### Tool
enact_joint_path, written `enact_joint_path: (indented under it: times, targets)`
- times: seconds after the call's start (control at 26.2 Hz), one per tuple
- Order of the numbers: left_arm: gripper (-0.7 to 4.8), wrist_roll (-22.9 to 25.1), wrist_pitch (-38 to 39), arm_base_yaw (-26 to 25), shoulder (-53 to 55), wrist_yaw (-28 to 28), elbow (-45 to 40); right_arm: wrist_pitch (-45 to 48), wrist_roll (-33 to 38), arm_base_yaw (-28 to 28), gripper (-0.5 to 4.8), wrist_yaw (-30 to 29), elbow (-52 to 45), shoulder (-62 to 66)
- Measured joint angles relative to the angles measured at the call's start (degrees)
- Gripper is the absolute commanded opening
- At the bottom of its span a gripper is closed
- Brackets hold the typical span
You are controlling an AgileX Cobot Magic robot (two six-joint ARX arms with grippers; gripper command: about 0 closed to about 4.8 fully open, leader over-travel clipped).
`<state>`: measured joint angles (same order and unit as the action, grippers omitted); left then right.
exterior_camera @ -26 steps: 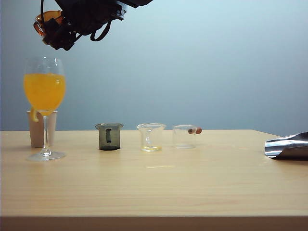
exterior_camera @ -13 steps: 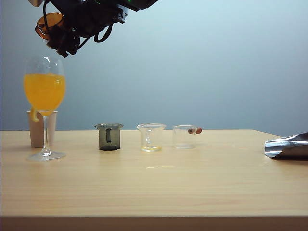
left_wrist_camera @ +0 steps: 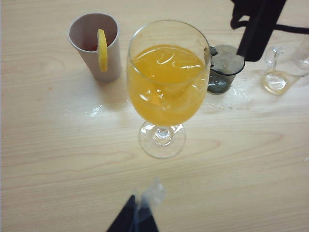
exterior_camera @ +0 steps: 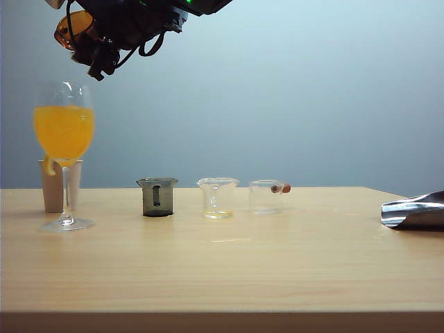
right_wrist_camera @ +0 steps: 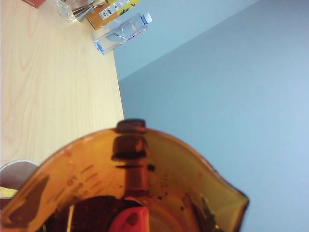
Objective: Pick up the fourth measuring cup from the left, pour the grenadine inside into the goblet, and finally put the measuring cup back in its original place.
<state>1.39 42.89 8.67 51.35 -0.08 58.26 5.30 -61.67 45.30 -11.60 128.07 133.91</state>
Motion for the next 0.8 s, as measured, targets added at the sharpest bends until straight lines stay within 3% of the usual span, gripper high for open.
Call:
enact_joint_path:
  times: [0.34, 0.8]
  targets:
    - [-0.02, 0.00, -0.02, 0.00, -0.04, 0.00, 0.00, 1.49, -0.37, 0.00, 1.44, -1.33, 0.00, 0.00]
    - [-0.03, -0.02, -0.02, 0.00, -0.07, 0.00, 0.00, 0.85, -10.25, 0.28, 1.44, -1.49, 0.02, 0.00]
